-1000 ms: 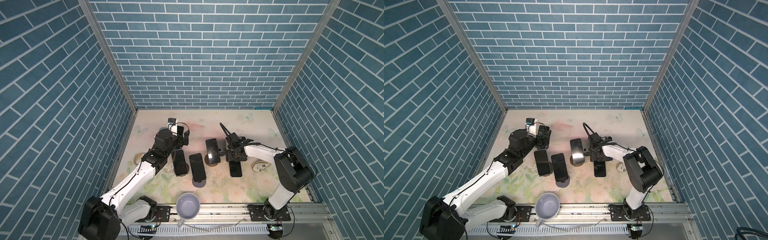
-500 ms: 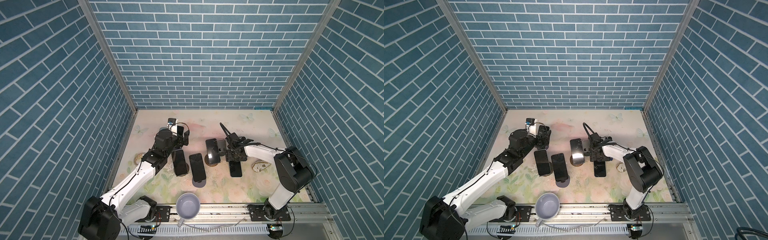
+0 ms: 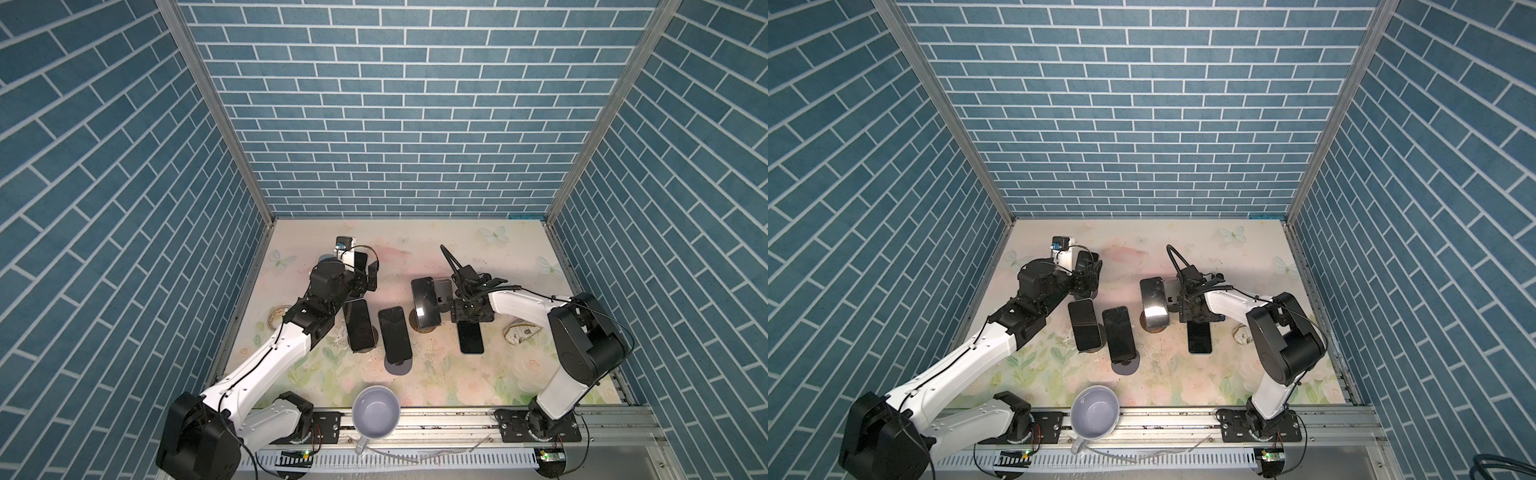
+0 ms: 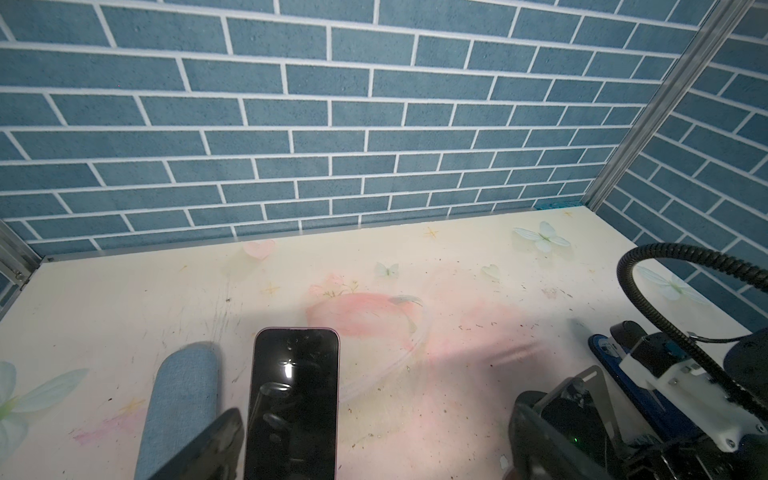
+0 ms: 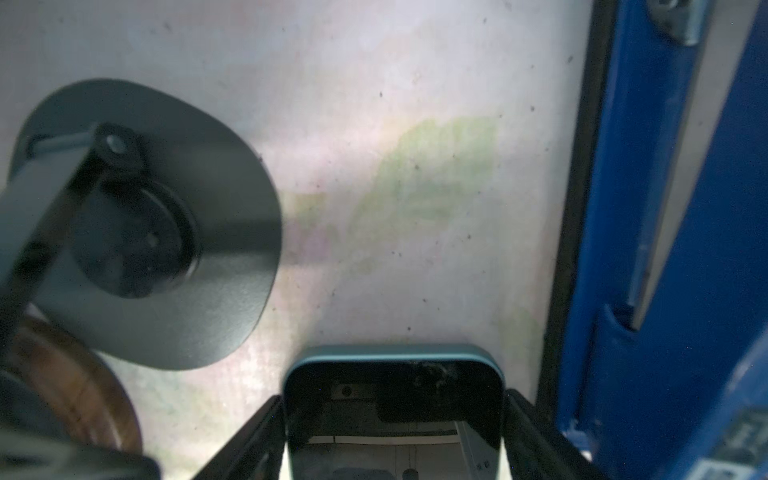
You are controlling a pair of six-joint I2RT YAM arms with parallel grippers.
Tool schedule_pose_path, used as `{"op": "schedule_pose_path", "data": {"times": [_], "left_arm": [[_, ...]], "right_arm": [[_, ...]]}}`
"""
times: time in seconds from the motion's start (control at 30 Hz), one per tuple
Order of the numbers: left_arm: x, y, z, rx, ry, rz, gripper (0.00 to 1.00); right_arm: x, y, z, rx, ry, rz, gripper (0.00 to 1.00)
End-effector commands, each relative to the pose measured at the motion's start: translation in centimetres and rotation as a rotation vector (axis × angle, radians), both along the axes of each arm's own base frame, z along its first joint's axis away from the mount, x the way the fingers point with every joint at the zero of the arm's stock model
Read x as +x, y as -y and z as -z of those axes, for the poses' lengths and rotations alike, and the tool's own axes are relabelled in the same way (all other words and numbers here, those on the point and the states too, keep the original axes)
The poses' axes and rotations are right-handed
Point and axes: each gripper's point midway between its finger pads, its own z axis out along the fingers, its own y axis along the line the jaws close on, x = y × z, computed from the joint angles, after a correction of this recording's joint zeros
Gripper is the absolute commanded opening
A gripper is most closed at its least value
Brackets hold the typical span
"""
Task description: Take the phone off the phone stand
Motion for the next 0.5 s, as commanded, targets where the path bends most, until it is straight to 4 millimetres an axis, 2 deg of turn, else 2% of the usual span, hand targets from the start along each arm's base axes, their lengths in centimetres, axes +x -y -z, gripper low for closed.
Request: {"op": "schedule_pose_path", "data": {"times": [0.0,0.47], "left_arm": [[-0.2,0.0,-0.1,0.011,0.006,0.003,1.00],[-0.3,-0.1,0.0,0.017,0.008,0.000,1.00]], "right_arm": [[-2.5,1.9,1.9,-0.083,-0.093,0.014,0.81],[1.1,0.5,-5.7,-0.005,0.127,-0.013,0.81]]}}
